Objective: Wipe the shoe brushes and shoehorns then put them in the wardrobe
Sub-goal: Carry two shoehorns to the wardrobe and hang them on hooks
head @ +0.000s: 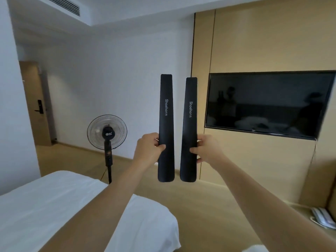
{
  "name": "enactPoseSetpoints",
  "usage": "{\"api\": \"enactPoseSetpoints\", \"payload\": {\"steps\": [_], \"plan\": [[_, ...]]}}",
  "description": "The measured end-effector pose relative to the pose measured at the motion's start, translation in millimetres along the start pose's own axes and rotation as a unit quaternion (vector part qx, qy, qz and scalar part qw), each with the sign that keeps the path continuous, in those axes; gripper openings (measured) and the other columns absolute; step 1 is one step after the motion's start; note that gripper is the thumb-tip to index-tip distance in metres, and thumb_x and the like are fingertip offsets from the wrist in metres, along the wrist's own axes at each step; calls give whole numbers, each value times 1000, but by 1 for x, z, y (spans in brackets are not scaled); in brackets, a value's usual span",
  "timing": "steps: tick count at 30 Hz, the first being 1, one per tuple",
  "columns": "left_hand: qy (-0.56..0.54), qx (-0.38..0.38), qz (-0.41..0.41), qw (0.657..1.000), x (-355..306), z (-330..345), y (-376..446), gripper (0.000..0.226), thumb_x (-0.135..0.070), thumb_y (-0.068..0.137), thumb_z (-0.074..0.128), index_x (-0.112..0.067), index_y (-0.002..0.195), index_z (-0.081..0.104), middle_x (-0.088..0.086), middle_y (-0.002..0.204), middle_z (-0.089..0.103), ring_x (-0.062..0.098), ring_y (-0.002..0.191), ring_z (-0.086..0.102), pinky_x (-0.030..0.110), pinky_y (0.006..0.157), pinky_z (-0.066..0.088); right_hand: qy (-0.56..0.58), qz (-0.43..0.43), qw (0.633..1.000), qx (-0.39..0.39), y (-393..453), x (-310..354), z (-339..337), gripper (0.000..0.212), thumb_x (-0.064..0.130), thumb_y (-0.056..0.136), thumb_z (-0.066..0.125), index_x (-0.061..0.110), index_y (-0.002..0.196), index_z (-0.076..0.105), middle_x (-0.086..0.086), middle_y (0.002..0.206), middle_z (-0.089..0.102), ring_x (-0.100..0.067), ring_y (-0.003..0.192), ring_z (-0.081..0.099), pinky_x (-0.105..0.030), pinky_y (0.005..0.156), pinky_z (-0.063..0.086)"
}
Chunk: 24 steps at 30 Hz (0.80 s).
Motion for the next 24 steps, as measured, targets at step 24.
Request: {"api": "enactPoseSetpoints", "payload": {"steps": [24], "plan": [[-39, 41, 50, 997, 35, 234, 242, 7, -14, 87, 68, -16, 94, 69, -1, 87, 69, 20, 81, 67, 43, 66, 62, -7, 29, 995, -93, 246, -152, -115, 40, -1, 90, 66, 13, 128, 62, -2, 104, 68, -30, 103, 68, -45, 76, 62]]}}
Point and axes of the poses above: each hand's wrist, its own y-axis towards the middle knuckle, its own z-axis out of the palm, x = y × z, the point moved 7 cm from there along y, towards the middle knuckle
